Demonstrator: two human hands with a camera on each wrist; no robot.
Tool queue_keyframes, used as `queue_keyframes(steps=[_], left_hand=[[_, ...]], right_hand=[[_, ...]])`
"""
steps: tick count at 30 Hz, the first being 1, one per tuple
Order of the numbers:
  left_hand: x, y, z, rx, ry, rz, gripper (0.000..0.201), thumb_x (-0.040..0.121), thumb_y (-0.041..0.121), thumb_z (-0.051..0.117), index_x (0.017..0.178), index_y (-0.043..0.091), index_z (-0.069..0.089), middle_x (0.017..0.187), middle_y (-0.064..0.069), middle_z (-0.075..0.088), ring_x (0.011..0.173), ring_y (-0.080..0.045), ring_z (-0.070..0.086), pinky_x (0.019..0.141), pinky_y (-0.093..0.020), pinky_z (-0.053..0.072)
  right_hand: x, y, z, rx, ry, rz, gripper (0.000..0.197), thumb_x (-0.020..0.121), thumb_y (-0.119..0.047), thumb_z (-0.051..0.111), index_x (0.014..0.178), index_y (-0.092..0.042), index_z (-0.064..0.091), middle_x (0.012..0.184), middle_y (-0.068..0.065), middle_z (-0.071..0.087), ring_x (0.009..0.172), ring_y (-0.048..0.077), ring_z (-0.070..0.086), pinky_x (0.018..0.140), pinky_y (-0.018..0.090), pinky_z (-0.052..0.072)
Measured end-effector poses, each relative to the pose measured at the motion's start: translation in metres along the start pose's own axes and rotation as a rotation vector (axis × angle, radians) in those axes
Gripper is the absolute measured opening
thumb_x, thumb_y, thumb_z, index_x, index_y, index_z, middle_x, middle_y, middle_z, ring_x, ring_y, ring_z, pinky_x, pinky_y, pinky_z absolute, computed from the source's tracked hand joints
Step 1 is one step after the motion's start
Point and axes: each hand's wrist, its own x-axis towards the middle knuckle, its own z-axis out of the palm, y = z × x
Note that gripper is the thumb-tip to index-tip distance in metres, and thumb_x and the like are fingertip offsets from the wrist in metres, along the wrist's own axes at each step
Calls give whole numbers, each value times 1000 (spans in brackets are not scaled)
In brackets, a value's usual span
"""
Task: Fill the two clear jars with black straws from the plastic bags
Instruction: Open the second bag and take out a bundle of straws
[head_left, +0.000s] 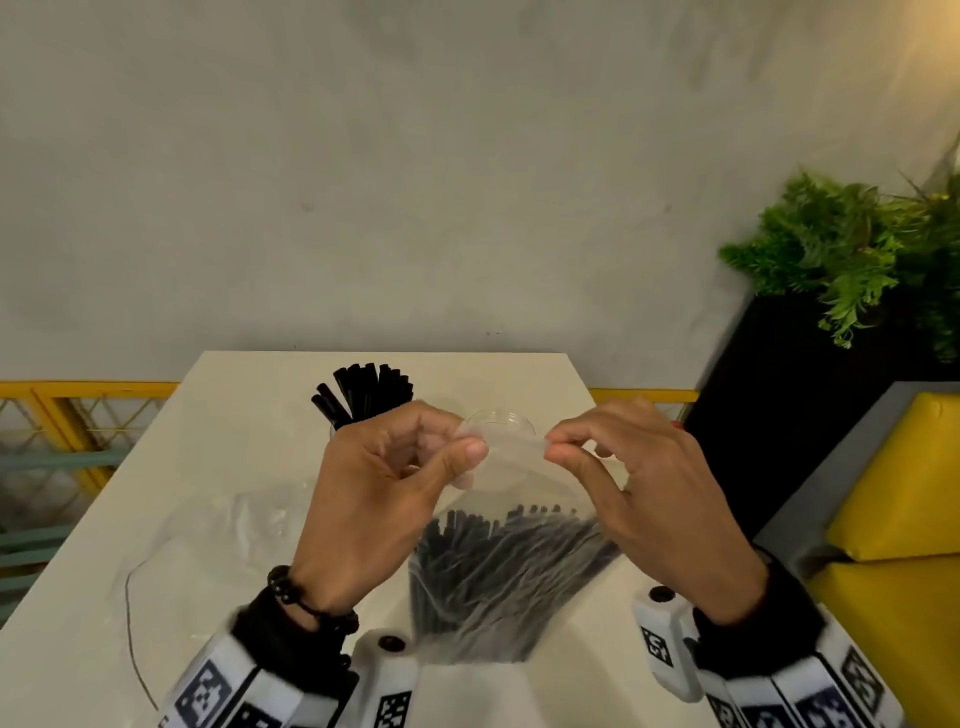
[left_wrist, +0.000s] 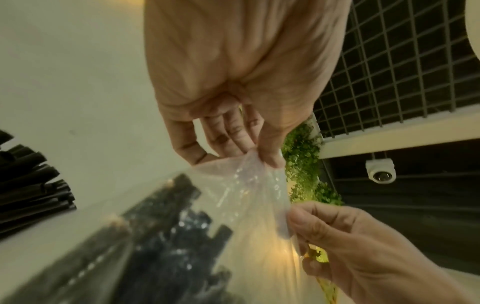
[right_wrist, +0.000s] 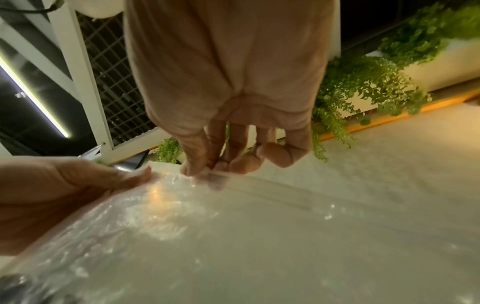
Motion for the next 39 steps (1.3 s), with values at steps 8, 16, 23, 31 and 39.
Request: queue_keyframes(steps=[8, 16, 23, 31, 39], left_hand=[[9, 3, -14, -33, 32, 42, 8, 75, 22, 76, 80, 19, 82, 80, 0, 80, 70, -15, 75, 69, -14, 57], [15, 3, -14, -23, -165, 43, 12, 76, 21, 73, 84, 15, 79, 82, -4, 81, 75, -22, 77, 72, -19, 60], [22, 15, -3, 55, -316, 69, 11, 77, 25, 74, 83, 19, 80, 82, 10, 80, 78, -6, 75, 72, -13, 55], [0, 7, 9, 855, -234, 762, 58, 81, 62, 67, 129, 33, 55, 132, 8, 64, 132, -22, 51, 110, -51, 36], [-20, 15, -18, 938, -580, 806, 6, 93, 30, 62, 88, 30, 65, 75, 14, 63, 99, -10, 67, 119, -56, 28]], right_hand=[[-28, 45, -27, -114, -87, 69, 32, 92, -48, 51, 89, -25, 73, 90, -13, 69, 85, 4, 55, 78, 22, 42], [-44, 58, -60, -88, -313, 145, 51, 86, -66, 44, 105, -29, 73, 97, -22, 65, 88, 2, 62, 75, 7, 44], [-1, 14, -44, 22, -487, -12, 19, 95, -34, 60, 101, -26, 76, 87, -16, 72, 74, 0, 61, 66, 8, 41], [20, 5, -32, 22, -498, 56, 14, 91, -27, 67, 79, -25, 73, 55, -26, 53, 57, -5, 53, 58, 8, 38], [40, 34, -35, -365, -528, 111, 13, 91, -26, 49, 79, -27, 55, 78, -9, 60, 78, 20, 58, 74, 40, 54]])
